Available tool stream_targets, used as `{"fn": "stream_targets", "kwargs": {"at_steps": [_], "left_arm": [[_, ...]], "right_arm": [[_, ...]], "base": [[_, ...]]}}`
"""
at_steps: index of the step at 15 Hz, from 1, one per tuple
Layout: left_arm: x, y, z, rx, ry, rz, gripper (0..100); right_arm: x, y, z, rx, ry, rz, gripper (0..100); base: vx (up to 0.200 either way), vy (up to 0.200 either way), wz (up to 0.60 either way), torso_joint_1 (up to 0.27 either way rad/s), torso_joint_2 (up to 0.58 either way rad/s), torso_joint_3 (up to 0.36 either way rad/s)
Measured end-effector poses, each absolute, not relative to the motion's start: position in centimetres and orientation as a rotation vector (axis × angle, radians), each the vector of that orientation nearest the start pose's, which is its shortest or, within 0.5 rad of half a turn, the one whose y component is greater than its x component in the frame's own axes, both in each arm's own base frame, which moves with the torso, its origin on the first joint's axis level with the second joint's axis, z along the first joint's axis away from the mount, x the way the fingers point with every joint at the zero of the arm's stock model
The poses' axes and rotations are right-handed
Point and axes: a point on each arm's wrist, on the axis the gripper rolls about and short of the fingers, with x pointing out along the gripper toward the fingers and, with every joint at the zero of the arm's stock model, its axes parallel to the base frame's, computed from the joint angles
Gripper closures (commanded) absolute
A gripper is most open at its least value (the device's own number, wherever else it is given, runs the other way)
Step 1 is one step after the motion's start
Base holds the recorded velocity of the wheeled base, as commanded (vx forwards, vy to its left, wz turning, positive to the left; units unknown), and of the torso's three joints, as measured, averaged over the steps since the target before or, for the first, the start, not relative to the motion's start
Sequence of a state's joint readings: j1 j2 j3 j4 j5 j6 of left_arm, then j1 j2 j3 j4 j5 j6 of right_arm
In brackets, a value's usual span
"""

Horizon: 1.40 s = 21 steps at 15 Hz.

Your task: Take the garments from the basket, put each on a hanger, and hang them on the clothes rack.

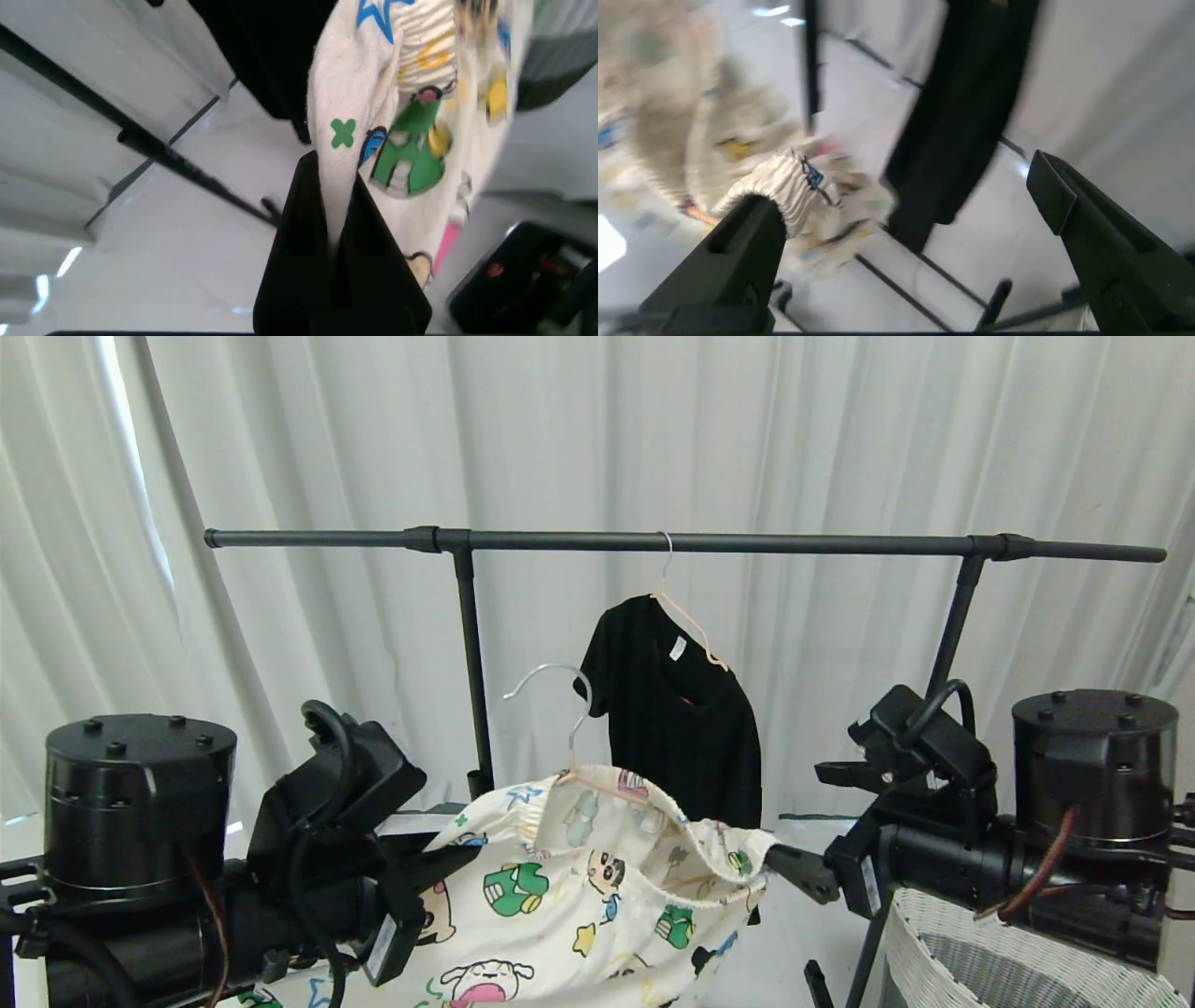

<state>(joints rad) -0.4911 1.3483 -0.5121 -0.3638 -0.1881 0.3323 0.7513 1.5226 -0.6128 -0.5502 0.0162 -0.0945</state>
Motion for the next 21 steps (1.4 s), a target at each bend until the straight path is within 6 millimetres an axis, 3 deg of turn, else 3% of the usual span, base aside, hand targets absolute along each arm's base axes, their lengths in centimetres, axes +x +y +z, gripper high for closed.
{"fn": "stream_targets", "kwargs": {"at_steps": [7,10,13,17,21], "left_arm": [[16.3,-10.8,16.2,0.375,0.261,-0.799,100],[16.8,-9.5,15.8,0.355,0.291,-0.73,100],[17.5,-8.7,16.5,0.247,0.276,-0.66,100],[16.8,-10.1,16.7,0.249,0.249,-0.734,100],[15.1,-12.3,15.7,0.289,0.275,-0.857,100]], "right_arm": [[16.6,16.4,20.6,-0.3,0.381,0.967,0],[17.3,15.2,21.1,-0.301,0.397,0.921,0],[16.5,14.3,21.0,-0.293,0.419,0.943,0],[15.7,14.9,21.5,-0.304,0.4,1.003,0],[17.0,16.1,22.0,-0.37,0.411,1.022,0]], "base": [[0.0,0.0,0.0,0.0,0.0,0.0],[0.0,0.0,0.0,0.0,0.0,0.0],[0.0,0.0,0.0,0.0,0.0,0.0],[0.0,0.0,0.0,0.0,0.0,0.0],[0.0,0.0,0.0,0.0,0.0,0.0]]}}
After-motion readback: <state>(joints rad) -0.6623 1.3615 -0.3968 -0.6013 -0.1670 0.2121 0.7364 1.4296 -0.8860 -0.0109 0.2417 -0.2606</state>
